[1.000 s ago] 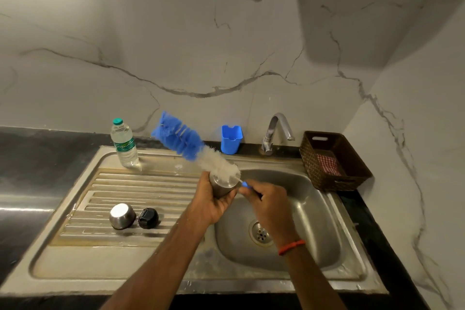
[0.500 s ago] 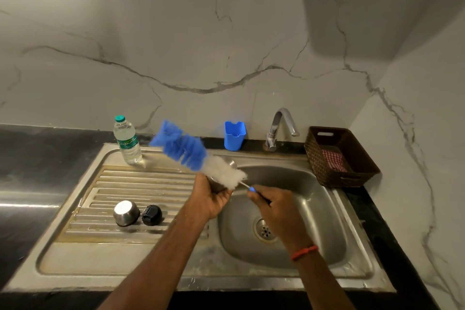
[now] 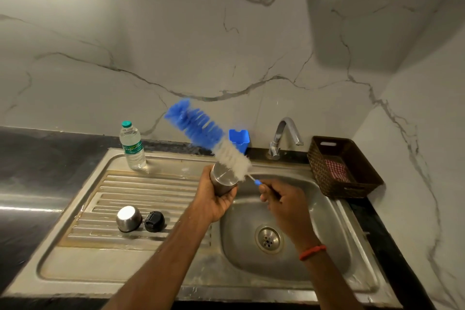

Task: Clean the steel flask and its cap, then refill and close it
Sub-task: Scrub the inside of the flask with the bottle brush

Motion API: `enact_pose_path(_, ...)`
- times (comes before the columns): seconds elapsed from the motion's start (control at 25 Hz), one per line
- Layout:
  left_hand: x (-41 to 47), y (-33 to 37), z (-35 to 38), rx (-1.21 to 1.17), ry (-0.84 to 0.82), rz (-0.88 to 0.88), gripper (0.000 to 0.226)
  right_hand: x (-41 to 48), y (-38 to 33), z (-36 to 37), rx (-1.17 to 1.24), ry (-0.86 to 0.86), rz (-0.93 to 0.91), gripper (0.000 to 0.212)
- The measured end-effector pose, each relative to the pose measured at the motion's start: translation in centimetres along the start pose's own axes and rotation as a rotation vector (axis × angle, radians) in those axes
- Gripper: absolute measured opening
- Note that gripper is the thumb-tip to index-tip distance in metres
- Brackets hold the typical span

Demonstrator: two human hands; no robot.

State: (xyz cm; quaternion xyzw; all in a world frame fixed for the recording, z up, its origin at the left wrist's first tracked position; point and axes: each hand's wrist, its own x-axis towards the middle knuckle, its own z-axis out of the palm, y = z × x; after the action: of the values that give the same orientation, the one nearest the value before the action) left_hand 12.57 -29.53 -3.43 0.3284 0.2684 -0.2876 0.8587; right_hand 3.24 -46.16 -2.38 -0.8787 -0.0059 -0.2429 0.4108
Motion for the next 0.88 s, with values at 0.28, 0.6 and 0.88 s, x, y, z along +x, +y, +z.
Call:
enact_pose_path(0.28, -0.1, -0.2, -0.2, -0.035, -0.041, -0.004, 0.057, -0.6, -0.8, 3.0, -0.272, -0.066, -0.165, 0.047)
enact_pose_path(0.6, -0.2, -0.2, 0.2, 0.023, -0.007, 0.004, 0.059, 0.9, -0.5, 2.5, -0.381, -0.001, -0.175, 0.032)
enact_pose_path(0.88, -0.4, 0.5, -0.3, 0.007, -0.029, 0.007, 0.063, 0.2, 1.2, 0.1, -0.310, -0.096, -0.091, 0.033)
